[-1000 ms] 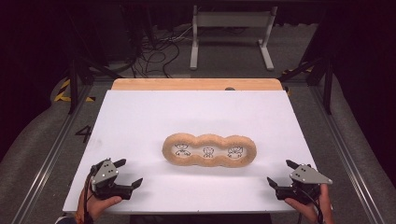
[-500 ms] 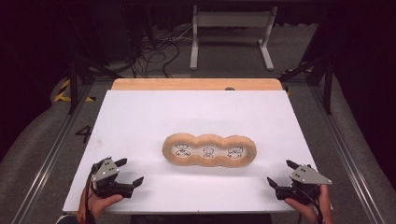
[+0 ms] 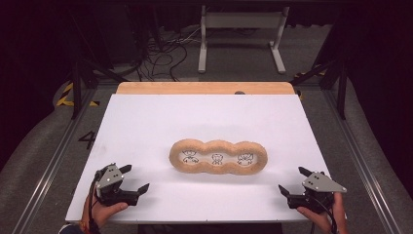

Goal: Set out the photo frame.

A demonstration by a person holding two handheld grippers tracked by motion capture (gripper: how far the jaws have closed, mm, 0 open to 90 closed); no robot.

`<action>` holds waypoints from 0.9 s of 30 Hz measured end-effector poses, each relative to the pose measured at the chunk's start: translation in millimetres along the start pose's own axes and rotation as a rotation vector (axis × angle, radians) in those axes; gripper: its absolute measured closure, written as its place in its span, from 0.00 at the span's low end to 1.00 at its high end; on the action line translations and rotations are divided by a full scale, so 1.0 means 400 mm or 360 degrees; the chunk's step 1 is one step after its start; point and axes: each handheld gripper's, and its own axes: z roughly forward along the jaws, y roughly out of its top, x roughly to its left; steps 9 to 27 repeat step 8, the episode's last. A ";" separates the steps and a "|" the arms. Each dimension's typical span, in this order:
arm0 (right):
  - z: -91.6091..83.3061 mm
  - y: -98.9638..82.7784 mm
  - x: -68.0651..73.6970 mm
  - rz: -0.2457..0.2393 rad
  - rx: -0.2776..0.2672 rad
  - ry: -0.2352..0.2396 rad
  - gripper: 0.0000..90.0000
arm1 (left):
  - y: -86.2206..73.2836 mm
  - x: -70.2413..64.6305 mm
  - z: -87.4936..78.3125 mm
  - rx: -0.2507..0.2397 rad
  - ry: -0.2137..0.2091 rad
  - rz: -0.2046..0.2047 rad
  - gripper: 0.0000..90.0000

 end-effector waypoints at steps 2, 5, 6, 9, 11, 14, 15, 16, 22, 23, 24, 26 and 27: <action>-0.001 0.000 0.000 0.0004 -0.0007 0.0005 0.12 | 0.001 -0.002 0.002 0.0010 0.0001 0.0014 0.09; -0.001 0.000 -0.001 0.0009 -0.0014 0.0005 0.12 | 0.000 -0.008 0.005 0.0027 -0.0005 0.0026 0.09; -0.001 0.000 -0.001 0.0009 -0.0014 0.0005 0.12 | 0.000 -0.008 0.005 0.0027 -0.0005 0.0026 0.09; -0.001 0.001 -0.002 0.0019 -0.0020 0.0007 0.12 | -0.001 -0.009 0.004 0.0032 0.0001 0.0024 0.09; -0.001 0.001 -0.002 0.0019 -0.0020 0.0007 0.12 | -0.001 -0.009 0.004 0.0032 0.0001 0.0024 0.09; -0.001 0.001 -0.002 0.0019 -0.0020 0.0007 0.12 | -0.001 -0.009 0.004 0.0032 0.0001 0.0024 0.09; -0.001 0.001 -0.002 0.0019 -0.0020 0.0007 0.12 | -0.001 -0.009 0.004 0.0032 0.0001 0.0024 0.09; -0.001 0.001 -0.002 0.0019 -0.0020 0.0007 0.12 | -0.001 -0.009 0.004 0.0032 0.0001 0.0024 0.09; -0.001 0.001 -0.002 0.0019 -0.0020 0.0007 0.12 | -0.001 -0.009 0.004 0.0032 0.0001 0.0024 0.09; -0.001 0.001 -0.002 0.0019 -0.0020 0.0007 0.12 | -0.001 -0.009 0.004 0.0032 0.0001 0.0024 0.09; -0.001 0.001 -0.002 0.0019 -0.0020 0.0007 0.12 | -0.001 -0.009 0.004 0.0032 0.0001 0.0024 0.09; -0.001 0.001 -0.002 0.0019 -0.0020 0.0007 0.12 | -0.001 -0.009 0.004 0.0032 0.0001 0.0024 0.09; -0.001 0.001 -0.002 0.0019 -0.0020 0.0007 0.12 | -0.001 -0.009 0.004 0.0032 0.0001 0.0024 0.09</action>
